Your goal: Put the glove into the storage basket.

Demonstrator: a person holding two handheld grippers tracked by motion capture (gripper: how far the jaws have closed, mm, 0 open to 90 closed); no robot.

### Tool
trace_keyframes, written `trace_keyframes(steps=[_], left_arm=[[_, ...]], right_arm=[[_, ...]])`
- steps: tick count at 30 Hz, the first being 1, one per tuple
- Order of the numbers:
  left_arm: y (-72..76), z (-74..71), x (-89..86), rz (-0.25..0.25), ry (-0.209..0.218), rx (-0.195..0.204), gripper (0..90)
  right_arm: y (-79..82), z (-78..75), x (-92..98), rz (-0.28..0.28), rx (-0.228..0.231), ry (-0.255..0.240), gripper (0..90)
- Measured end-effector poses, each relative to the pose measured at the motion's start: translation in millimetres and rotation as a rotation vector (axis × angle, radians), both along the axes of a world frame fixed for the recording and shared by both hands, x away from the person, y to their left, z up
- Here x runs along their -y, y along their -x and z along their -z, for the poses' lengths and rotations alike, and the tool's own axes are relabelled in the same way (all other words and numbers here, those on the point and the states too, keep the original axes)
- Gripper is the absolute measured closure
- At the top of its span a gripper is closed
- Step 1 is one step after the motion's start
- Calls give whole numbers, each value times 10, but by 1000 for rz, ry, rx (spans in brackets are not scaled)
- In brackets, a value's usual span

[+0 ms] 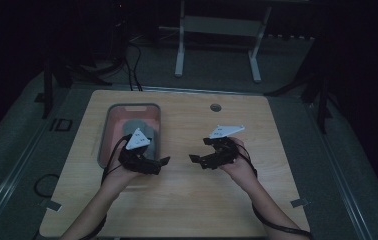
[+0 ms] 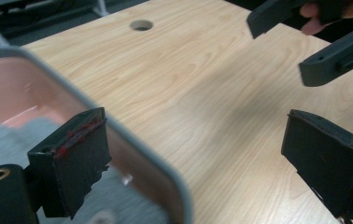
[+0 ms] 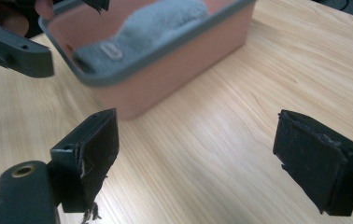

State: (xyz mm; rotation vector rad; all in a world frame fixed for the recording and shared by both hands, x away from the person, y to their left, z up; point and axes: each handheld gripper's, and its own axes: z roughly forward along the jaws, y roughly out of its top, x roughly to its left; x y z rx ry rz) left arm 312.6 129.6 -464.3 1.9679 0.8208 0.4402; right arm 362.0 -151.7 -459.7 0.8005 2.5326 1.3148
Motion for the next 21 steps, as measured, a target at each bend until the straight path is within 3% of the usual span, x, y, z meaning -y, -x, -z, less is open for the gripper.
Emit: trace_keyframes(steps=[7, 15, 21], left_arm=[[113, 125, 243, 74, 1, 23, 80], [239, 295, 509, 165, 23, 14, 79], [306, 448, 633, 196, 29, 5, 79]], right_arm=[[110, 128, 283, -8, 5, 9, 140], [238, 293, 478, -12, -5, 3, 139], [328, 435, 572, -36, 4, 2, 138]])
